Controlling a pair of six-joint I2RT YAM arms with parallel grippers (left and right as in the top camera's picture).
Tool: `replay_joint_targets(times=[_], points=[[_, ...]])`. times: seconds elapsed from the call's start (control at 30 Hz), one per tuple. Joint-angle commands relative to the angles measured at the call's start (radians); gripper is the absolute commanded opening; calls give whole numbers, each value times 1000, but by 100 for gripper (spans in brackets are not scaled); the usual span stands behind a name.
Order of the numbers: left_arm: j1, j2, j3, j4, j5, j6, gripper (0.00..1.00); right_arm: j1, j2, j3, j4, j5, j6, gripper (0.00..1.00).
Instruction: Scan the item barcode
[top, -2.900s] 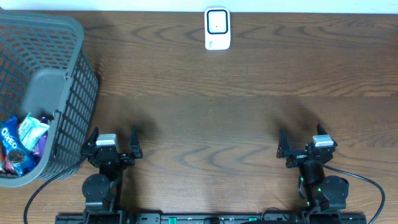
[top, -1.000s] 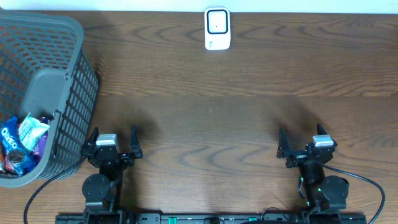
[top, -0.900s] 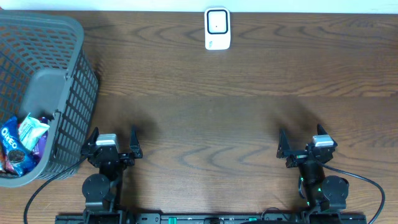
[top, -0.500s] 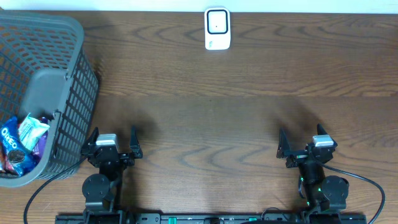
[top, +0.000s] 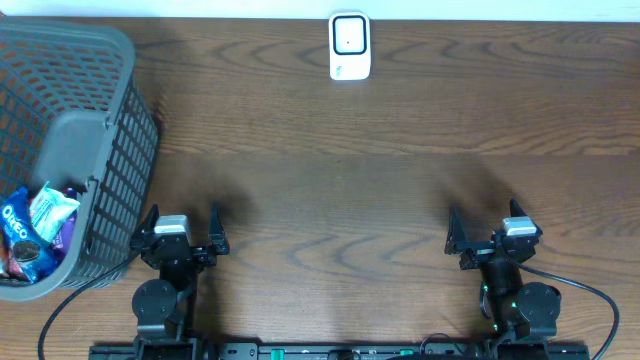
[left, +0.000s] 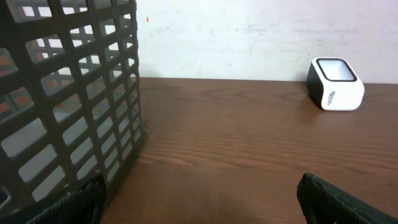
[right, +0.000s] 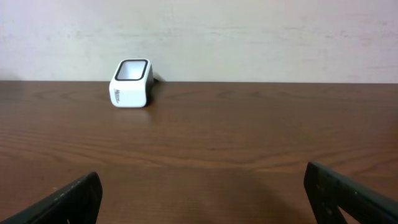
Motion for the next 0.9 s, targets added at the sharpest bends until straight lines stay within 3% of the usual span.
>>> replay_joint_targets(times=[0.0,0.4,0.47,0.6,0.73,0.87], points=[[5,-7,-21,-33,-34,-5,98,8,-5,-3,-3,9,14,99],[5,-7,-21,-15,-32,-1,98,8,-5,-3,-3,9,14,99],[3,-7,-21,-8,88,-114,98,8,-5,-3,-3,9,14,99],[3,-7,-21,10,463,-396,98,8,-5,-3,-3,8,14,99],[3,-7,-16,232,560,-534,98,8,-5,-3,-3,8,14,99],[4,-7,19,510,568,-562,98,8,-5,-3,-3,8,14,99]])
